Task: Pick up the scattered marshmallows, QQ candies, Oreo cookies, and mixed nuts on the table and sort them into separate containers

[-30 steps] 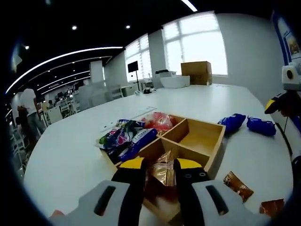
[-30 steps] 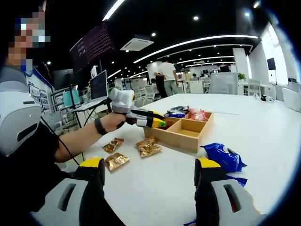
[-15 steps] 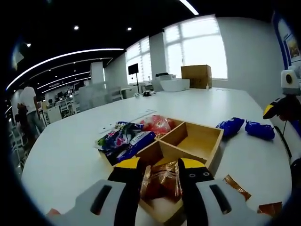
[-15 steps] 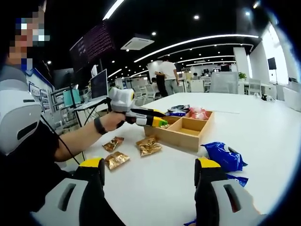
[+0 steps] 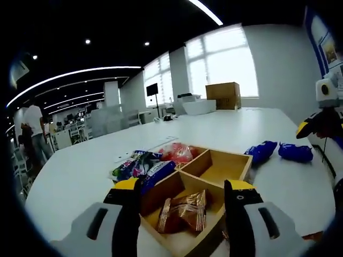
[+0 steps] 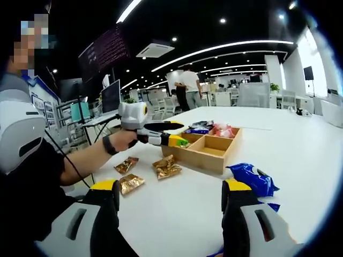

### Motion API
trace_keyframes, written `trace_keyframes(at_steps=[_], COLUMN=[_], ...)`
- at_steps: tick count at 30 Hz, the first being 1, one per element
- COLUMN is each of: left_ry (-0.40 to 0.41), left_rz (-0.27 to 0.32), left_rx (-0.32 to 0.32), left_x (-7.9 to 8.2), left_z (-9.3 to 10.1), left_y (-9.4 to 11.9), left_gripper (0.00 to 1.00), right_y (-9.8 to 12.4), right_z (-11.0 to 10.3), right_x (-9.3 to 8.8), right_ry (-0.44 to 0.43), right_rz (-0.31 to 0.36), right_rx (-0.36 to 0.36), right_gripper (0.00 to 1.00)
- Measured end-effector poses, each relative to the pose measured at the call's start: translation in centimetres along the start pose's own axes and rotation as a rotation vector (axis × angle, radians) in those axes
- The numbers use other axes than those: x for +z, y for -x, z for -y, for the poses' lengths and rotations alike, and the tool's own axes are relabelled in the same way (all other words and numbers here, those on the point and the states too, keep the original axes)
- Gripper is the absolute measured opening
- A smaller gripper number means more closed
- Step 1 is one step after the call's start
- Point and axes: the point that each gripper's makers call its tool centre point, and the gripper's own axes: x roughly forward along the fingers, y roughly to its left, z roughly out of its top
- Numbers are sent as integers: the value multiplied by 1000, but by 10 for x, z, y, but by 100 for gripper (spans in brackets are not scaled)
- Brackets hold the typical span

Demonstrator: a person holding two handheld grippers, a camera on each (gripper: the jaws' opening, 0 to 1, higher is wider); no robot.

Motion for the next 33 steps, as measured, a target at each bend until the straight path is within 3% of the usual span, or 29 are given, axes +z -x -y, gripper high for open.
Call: trace_keyframes(at_steps=[9,15,33], left_ry=[-3,-5,-21], left_rz=[79,92,79], left_rx=[-8,-18,-6], left_x=[19,22,20], left_z=[10,15,29], left_y=[16,26,61], left_gripper=[89,97,97], right_y=[-1,-1,-1], right_z=[-1,-4,-2], right_x=[3,4,2], right_ry=[5,11,12], right_rz=[1,-1,-3], right_rx=[-3,0,1], right_gripper=[74,74,74])
